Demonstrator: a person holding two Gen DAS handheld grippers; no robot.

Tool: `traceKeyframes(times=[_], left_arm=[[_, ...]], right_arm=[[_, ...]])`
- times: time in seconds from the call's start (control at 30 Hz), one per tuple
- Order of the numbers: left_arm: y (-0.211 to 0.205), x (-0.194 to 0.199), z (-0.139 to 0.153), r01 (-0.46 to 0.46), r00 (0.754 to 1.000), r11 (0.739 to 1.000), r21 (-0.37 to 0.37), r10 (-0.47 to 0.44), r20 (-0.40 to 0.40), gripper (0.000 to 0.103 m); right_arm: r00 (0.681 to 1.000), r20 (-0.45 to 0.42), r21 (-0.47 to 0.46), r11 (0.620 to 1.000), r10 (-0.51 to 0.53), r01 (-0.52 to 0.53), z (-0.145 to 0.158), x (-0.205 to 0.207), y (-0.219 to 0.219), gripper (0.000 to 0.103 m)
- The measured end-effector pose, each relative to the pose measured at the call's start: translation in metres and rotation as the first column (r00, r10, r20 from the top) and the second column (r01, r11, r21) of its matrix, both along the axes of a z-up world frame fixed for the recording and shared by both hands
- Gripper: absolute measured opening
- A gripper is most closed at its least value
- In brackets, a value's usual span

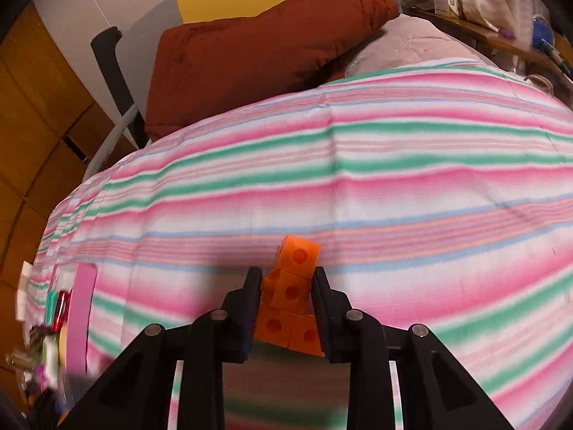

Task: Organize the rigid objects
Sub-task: 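Carry the black cup and orange blocks toward the tray with both tools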

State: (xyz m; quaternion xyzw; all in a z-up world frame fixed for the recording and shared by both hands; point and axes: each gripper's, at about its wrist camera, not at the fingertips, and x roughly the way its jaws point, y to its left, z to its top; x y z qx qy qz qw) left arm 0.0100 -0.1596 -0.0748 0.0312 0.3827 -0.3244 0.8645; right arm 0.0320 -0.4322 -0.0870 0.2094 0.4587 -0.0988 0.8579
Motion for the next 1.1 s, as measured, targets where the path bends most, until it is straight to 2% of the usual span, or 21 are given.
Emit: traceKeyframes(times=[0.17,0.4,0.57,0.67,0.83,1.1], left_arm=[[0.003,-0.007,0.006,0.003,1.000,1.000,-0.003,-0.003,0.014,0.044],[0.009,-0.025,0.021,0.015,0.998,1.000,0.006,-0.015,0.054,0.044],[0.024,-0.034,0.033,0.005,0.997,1.000,0.004,-0.005,0.074,0.044],[0.037,-0.037,0.038,-0.017,0.997,1.000,-0.003,0.017,0.075,0.044],[0.063,-0.044,0.050,-0.070,0.993,0.997,-0.027,0.072,0.091,0.044],[0.112,-0.054,0.048,-0.162,0.983,0.987,0.004,0.162,0.084,0.044]], right_arm=[[1.000,0.026,0.059,0.998,-0.005,0.003,-0.001,-0.036,0.008,0.028],[0.996,0.072,0.043,0.998,0.048,-0.051,0.005,-0.045,0.030,0.028],[0.988,0.111,-0.005,0.994,0.111,-0.111,0.019,-0.047,0.047,0.028],[0.985,0.125,0.018,0.992,0.118,-0.121,0.023,-0.049,0.052,0.028],[0.978,0.144,0.003,0.988,0.153,-0.156,0.029,-0.052,0.064,0.028],[0.966,0.166,-0.002,0.979,0.201,-0.203,0.035,-0.054,0.081,0.028]])
